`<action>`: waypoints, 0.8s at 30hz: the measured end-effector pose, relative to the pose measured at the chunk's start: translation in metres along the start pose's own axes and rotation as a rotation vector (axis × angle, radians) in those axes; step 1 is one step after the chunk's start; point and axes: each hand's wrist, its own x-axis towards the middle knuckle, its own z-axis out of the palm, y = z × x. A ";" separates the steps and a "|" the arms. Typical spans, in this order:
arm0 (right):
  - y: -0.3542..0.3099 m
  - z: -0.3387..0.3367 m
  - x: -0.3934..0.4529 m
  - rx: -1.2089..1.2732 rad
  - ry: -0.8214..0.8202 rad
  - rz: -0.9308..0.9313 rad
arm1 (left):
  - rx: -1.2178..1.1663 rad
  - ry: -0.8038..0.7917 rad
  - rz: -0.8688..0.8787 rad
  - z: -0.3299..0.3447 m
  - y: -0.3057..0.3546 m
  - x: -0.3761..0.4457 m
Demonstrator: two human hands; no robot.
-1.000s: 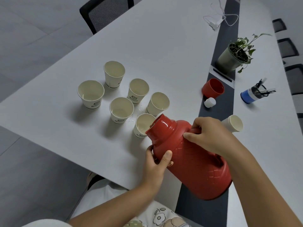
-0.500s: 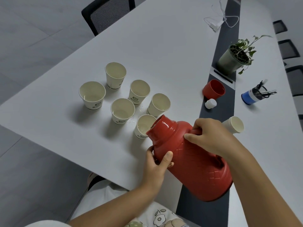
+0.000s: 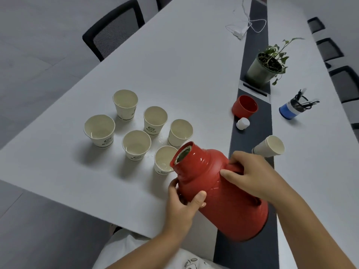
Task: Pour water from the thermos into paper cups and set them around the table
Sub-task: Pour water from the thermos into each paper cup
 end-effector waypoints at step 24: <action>0.136 0.025 0.064 0.832 0.597 0.065 | 0.839 -0.342 0.316 0.099 0.061 0.151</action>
